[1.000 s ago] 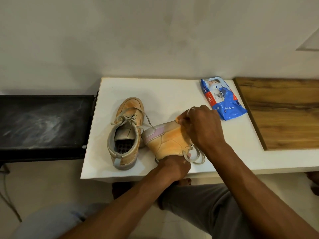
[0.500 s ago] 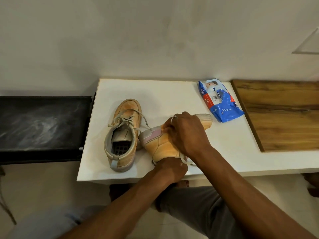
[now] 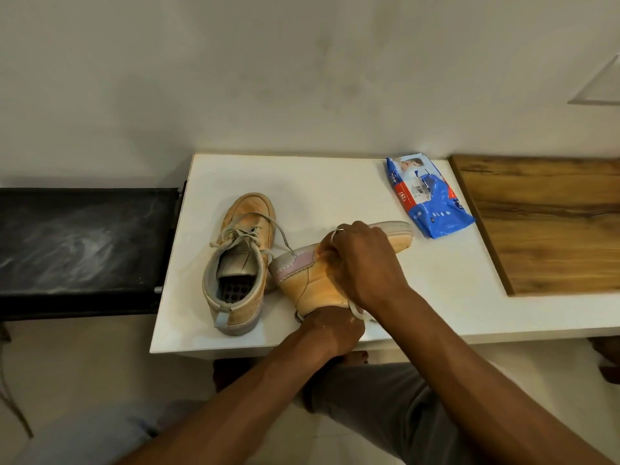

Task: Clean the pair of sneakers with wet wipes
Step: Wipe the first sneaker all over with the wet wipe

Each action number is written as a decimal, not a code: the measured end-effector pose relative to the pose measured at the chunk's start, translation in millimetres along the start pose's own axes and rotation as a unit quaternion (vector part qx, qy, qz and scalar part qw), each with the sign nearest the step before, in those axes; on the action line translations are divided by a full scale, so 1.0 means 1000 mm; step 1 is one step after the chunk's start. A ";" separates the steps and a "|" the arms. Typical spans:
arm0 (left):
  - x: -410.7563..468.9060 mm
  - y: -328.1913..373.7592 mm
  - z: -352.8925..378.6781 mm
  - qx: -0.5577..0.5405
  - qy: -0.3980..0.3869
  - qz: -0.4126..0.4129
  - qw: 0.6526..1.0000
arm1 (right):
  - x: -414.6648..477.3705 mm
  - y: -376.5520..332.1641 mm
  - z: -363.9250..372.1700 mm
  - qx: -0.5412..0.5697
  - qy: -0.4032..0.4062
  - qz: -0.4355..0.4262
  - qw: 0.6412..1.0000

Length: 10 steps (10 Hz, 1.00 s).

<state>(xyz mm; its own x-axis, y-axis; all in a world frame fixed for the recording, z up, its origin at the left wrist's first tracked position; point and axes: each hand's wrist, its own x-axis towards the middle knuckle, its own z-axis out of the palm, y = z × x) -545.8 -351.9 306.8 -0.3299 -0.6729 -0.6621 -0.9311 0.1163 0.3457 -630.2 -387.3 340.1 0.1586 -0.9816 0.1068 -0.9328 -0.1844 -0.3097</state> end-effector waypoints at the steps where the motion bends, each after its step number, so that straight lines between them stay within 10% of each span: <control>1: 0.007 0.003 0.003 0.152 0.018 0.059 0.986 | 0.001 0.013 -0.007 -0.030 0.000 0.009 1.000; 4: 0.005 -0.003 0.002 -0.031 0.015 0.048 0.998 | -0.007 0.008 -0.005 0.004 -0.046 -0.079 0.996; 7: 0.005 0.010 -0.005 0.135 0.052 0.036 0.989 | -0.004 0.034 -0.017 -0.072 0.014 0.008 0.997; 10: 0.004 0.001 -0.003 0.102 -0.003 0.060 0.993 | -0.011 0.009 -0.001 -0.038 -0.014 -0.085 0.996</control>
<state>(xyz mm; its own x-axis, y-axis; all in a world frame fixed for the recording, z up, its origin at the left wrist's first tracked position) -547.3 -356.4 306.6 -0.4414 -0.6405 -0.6285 -0.8967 0.3419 0.2812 -640.4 -378.5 337.1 0.3249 -0.9375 0.1249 -0.9133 -0.3453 -0.2162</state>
